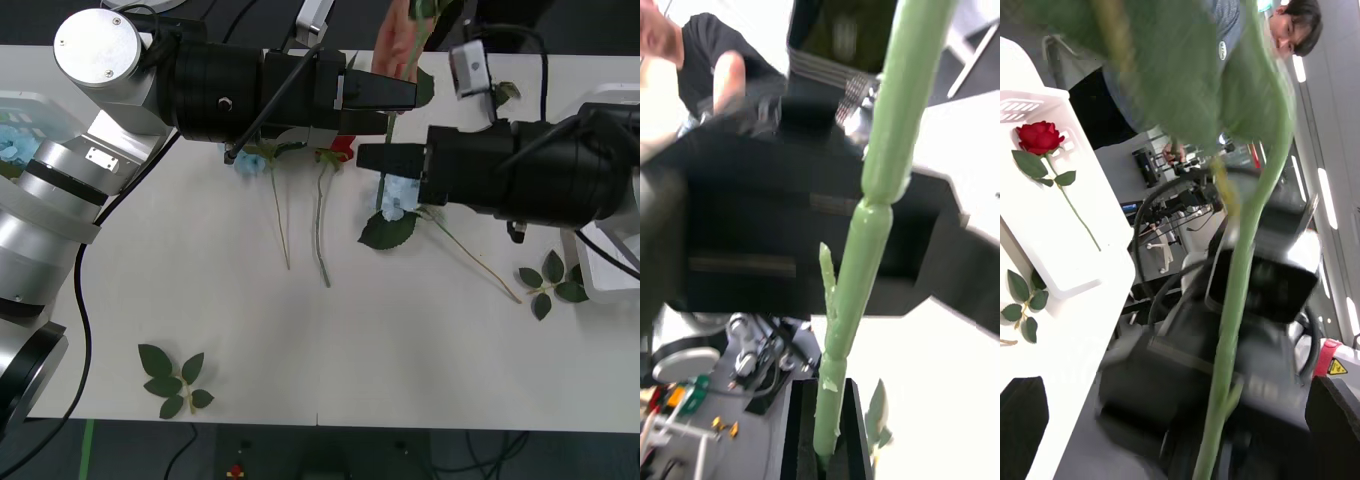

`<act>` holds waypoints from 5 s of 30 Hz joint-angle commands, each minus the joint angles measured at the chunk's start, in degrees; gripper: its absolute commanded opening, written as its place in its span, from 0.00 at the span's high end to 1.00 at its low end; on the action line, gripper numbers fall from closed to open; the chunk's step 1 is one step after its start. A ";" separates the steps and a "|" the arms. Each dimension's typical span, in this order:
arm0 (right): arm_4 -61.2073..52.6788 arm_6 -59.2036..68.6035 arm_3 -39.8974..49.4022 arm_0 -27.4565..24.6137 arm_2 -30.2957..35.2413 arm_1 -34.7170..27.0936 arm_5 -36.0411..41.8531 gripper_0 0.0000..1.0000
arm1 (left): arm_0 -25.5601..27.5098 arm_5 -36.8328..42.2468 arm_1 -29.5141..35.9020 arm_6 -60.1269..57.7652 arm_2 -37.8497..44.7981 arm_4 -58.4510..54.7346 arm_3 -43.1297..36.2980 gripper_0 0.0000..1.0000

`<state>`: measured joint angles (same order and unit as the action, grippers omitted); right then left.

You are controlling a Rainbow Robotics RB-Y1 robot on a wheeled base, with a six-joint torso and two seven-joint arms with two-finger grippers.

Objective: Place the red flowers into the right box and the blue flowers into the left box. If a person shows an open palm, hand one flower to the person first, then continue sorting.

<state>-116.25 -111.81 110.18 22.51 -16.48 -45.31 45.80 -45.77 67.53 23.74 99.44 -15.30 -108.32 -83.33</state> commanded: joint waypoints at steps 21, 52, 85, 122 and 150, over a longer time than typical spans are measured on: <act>16.49 -14.66 0.83 -7.92 24.21 -2.76 -11.43 1.00 | 0.42 -0.47 1.66 4.27 -0.26 -0.75 -2.10 0.00; 49.36 -13.69 -4.97 4.12 18.24 9.10 -17.23 1.00 | 0.42 -0.47 1.66 4.27 -0.26 -0.75 -2.10 0.00; 40.75 -5.87 -4.97 1.57 18.94 -2.32 -0.97 0.00 | 0.42 -0.47 1.66 4.27 -0.26 -0.75 -2.10 0.00; 75.03 30.34 -12.00 9.13 -14.55 -5.40 10.54 0.00 | -10.04 13.24 30.58 -52.94 5.10 5.14 -12.47 0.00; 77.75 32.18 -31.95 18.27 -27.38 3.30 -1.23 1.00 | -11.97 -14.62 29.78 -70.87 -31.81 34.32 -2.71 0.00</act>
<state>-37.56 -82.13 77.99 38.55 -43.51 -42.93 45.12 -53.89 55.03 51.98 29.19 -44.63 -75.67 -87.52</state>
